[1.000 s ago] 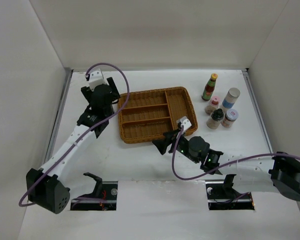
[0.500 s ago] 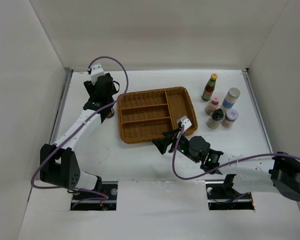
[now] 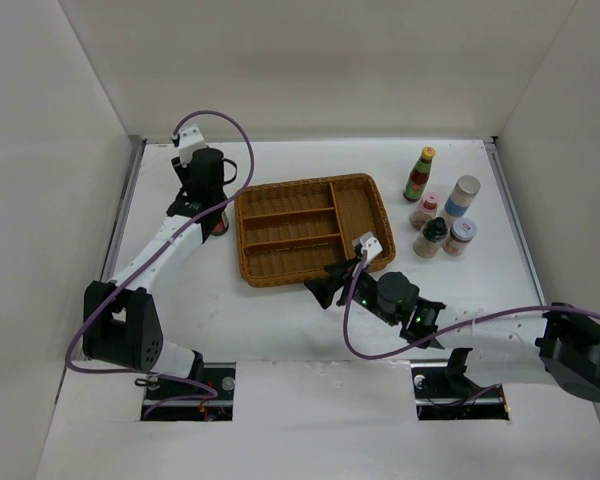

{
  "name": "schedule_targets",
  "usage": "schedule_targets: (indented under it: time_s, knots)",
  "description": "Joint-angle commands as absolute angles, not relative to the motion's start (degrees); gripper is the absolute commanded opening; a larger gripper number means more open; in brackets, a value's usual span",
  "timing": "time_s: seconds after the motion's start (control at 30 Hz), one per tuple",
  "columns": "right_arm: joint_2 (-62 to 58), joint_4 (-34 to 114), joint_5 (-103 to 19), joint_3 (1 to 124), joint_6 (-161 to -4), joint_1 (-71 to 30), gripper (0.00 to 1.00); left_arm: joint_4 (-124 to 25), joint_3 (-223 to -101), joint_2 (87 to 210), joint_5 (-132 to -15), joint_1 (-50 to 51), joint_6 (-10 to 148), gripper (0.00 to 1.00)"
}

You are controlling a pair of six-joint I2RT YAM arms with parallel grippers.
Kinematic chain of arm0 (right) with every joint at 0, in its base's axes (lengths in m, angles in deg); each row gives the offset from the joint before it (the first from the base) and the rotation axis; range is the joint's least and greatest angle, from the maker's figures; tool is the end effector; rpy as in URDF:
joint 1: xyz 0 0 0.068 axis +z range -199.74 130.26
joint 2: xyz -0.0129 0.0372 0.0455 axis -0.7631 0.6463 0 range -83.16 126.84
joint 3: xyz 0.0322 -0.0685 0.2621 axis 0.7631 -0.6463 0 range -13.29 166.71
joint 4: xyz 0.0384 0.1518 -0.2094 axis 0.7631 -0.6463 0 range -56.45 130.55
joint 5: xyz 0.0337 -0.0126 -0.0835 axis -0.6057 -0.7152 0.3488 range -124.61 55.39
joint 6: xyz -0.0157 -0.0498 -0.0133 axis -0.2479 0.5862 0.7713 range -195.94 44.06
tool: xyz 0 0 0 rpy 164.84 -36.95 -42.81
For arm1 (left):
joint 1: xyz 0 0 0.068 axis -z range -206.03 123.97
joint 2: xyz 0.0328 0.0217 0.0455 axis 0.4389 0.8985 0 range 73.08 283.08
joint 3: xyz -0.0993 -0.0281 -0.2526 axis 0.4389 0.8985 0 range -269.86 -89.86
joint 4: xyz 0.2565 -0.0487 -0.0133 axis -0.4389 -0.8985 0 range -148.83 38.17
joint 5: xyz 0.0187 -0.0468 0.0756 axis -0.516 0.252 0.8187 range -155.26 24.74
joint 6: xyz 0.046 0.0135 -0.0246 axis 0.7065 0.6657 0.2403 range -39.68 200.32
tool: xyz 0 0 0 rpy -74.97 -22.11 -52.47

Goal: Organize the condiment bottles

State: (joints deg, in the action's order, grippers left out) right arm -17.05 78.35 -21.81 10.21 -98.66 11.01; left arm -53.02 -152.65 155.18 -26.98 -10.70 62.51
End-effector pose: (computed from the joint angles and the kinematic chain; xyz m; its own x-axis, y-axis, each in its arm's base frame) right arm 0.1253 0.2076 0.2241 -0.3247 0.1911 -0.9263 -0.6694 0.6455 0.3678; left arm 0.3242 -0.0660 0.3149 -0.2139 -0.1902 -0.9582 -0.4385 0.8952 -0.0798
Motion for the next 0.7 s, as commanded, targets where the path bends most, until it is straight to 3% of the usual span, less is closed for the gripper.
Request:
schedule_targets:
  time_s: [0.0,0.37,0.67]
  knots:
    - [-16.63,81.95,-22.92,11.05,-99.23,10.69,0.76,-47.71,-154.46,152.27,-24.48,-10.87,63.87,0.19]
    - [-16.45,81.95,-22.92,11.23,-99.75,10.6,0.76,-44.54,-161.14,145.5,-22.11,-8.86,70.56,0.13]
    - [-16.71,82.21,-22.48,10.53,-99.93,9.46,0.76,-43.66,-166.41,149.18,-23.16,-0.25,70.3,0.13]
